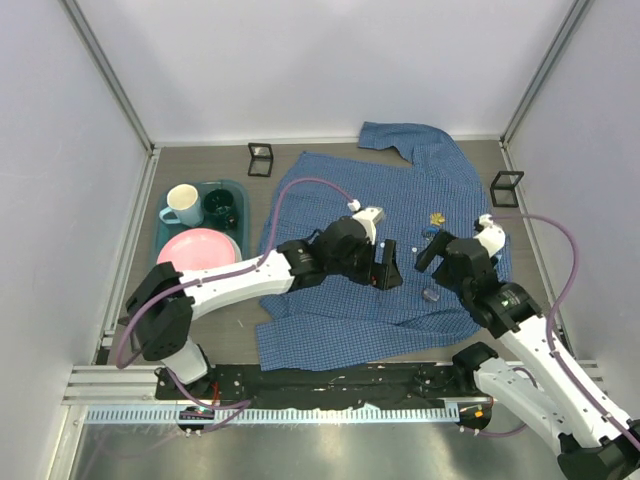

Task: Remove the brooch from the garment
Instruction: Remove the brooch from the clothes.

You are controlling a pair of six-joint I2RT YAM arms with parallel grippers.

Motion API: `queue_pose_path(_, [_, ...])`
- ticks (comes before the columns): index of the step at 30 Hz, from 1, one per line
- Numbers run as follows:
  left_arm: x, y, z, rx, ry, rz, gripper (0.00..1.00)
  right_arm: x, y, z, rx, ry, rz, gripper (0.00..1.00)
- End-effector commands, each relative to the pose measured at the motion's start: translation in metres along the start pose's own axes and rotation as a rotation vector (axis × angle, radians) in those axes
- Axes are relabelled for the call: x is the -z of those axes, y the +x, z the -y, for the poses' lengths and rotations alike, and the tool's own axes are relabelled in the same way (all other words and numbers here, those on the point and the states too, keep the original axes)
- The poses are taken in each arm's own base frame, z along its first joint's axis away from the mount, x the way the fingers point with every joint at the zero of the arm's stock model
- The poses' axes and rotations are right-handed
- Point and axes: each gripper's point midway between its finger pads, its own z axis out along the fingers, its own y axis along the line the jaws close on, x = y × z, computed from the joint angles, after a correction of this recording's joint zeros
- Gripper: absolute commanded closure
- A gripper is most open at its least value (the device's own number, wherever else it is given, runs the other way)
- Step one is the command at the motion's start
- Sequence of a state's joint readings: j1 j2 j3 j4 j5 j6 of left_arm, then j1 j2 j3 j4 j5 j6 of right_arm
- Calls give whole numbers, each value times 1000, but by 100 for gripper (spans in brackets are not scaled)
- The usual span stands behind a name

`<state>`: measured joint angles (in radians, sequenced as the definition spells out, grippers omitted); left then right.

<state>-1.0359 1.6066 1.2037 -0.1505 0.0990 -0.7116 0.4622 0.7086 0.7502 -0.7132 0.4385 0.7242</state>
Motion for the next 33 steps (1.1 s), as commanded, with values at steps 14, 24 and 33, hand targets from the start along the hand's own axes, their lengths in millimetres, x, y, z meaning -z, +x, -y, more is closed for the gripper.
queue_pose_path(14, [-104, 44, 25, -92, 99, -205, 55, -26, 55, 59, -217, 257, -22, 66])
queue_pose_path(24, [-125, 55, 18, -101, 87, -248, 67, -37, 89, 83, -234, 406, -103, 76])
queue_pose_path(33, [-134, 47, 9, -170, 40, -226, 67, -41, 137, 109, -321, 543, -279, 89])
